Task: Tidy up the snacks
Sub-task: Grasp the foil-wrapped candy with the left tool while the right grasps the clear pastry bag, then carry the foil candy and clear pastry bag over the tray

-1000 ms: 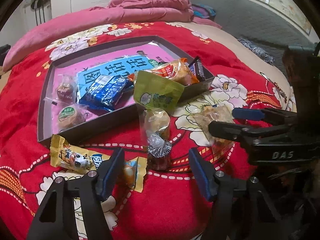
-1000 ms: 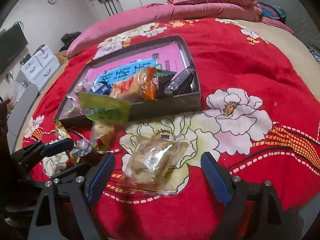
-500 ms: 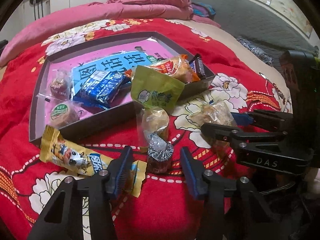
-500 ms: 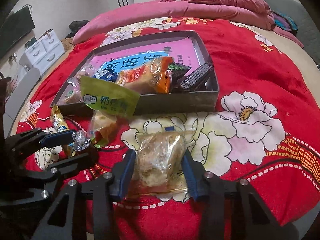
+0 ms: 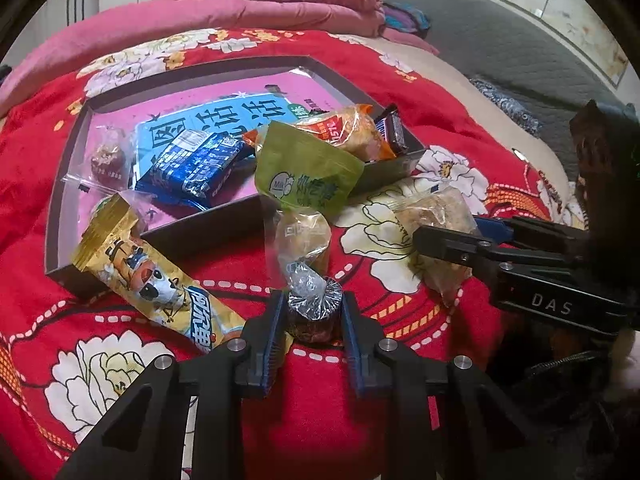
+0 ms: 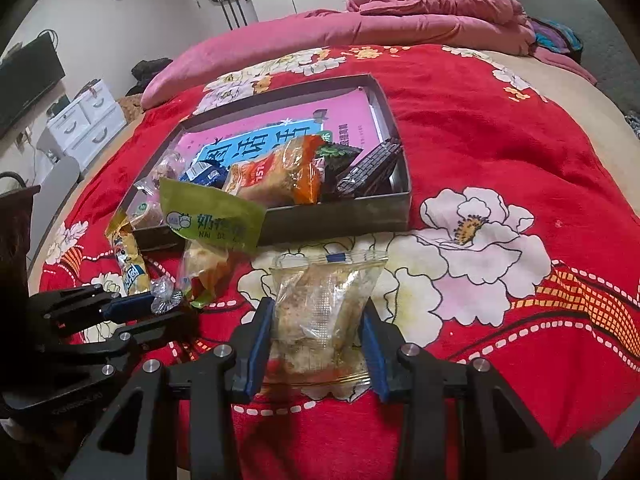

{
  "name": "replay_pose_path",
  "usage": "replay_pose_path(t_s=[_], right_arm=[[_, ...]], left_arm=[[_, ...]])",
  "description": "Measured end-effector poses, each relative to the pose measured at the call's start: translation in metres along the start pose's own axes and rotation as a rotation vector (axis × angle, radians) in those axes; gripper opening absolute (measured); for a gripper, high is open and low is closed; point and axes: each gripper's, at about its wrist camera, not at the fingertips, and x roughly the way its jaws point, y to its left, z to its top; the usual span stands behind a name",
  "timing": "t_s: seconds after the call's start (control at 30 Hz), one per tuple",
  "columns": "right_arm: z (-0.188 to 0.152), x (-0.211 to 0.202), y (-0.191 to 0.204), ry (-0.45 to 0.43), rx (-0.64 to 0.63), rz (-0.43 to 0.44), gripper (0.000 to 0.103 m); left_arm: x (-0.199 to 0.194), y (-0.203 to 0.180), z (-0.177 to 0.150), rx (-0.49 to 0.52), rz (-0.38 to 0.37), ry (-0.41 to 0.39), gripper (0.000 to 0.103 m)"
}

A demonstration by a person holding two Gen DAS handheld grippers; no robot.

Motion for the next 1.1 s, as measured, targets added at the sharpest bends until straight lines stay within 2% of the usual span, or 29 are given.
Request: replay_pose_path(t_s=[0.3, 1.1], right_arm=[[0.004, -0.006, 0.003, -0.019, 0.004, 0.022, 0.041], [0.026, -0.028, 0.025, -0.096, -0.031, 0.06, 0.041]], left_arm=[[-0.023, 0.007, 0.002, -0.047, -0.035, -0.06, 0.028], [-0.053, 0.032, 0.012, -0.106, 0.003, -0.161, 0.028]])
